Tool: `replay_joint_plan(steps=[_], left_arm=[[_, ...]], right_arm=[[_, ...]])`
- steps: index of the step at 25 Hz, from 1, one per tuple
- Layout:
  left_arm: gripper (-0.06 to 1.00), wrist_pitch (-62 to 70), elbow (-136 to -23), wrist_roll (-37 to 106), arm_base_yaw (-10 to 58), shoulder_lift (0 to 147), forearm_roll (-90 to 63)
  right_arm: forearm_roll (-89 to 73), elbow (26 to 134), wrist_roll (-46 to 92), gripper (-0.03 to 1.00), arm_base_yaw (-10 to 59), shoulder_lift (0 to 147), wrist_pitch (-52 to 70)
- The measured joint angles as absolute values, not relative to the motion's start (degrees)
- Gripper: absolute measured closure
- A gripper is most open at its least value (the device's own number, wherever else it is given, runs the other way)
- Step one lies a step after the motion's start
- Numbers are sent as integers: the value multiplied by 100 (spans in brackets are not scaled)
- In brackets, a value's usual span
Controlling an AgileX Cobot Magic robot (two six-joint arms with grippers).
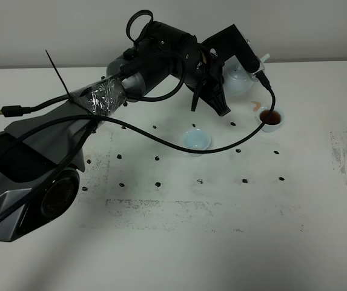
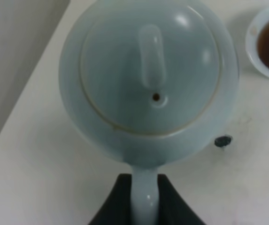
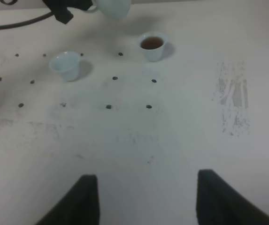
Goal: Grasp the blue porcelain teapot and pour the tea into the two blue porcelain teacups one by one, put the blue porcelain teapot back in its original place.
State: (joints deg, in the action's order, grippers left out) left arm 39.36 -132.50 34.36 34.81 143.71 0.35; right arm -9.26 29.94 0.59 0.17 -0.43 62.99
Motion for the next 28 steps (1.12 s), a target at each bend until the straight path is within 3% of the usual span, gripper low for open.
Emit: replay_joint_plan(steps=[28], left_arm=[[86, 4140, -13250, 3418, 3492, 14748, 31]], right_arm=[[-926, 2994, 59, 48, 17, -43, 6299]])
